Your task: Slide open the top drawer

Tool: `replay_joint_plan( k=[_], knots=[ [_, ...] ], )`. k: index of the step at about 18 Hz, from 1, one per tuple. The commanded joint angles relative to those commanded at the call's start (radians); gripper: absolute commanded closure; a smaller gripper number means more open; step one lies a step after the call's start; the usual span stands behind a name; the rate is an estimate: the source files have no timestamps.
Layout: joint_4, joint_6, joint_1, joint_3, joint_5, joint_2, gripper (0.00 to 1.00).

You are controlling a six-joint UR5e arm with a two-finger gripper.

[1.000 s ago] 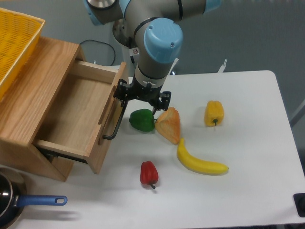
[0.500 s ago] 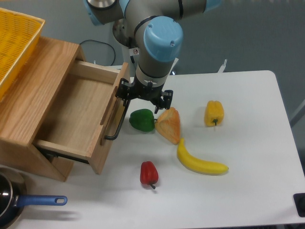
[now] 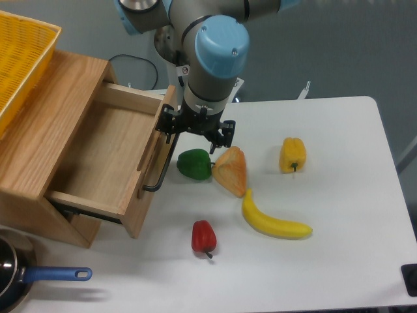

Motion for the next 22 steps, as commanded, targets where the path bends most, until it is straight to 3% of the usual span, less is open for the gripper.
replay_joint_plan(
  k=[4,7,11,17,22],
  knots=[
    [0.018,0.024,0.040,0.028,0.008,0.000,0.00],
    [0.084,0.197,0.083,0.020,0.038,0.002,0.00],
    [0.080,0.358,0.144,0.012,0.107,0.000,0.00],
    [0.044,0.780,0.239,-0.011,0.169,-0.002,0.00],
    [0.046,0.925,0.281,-0.012,0.231,-0.017,0.00]
  ],
)
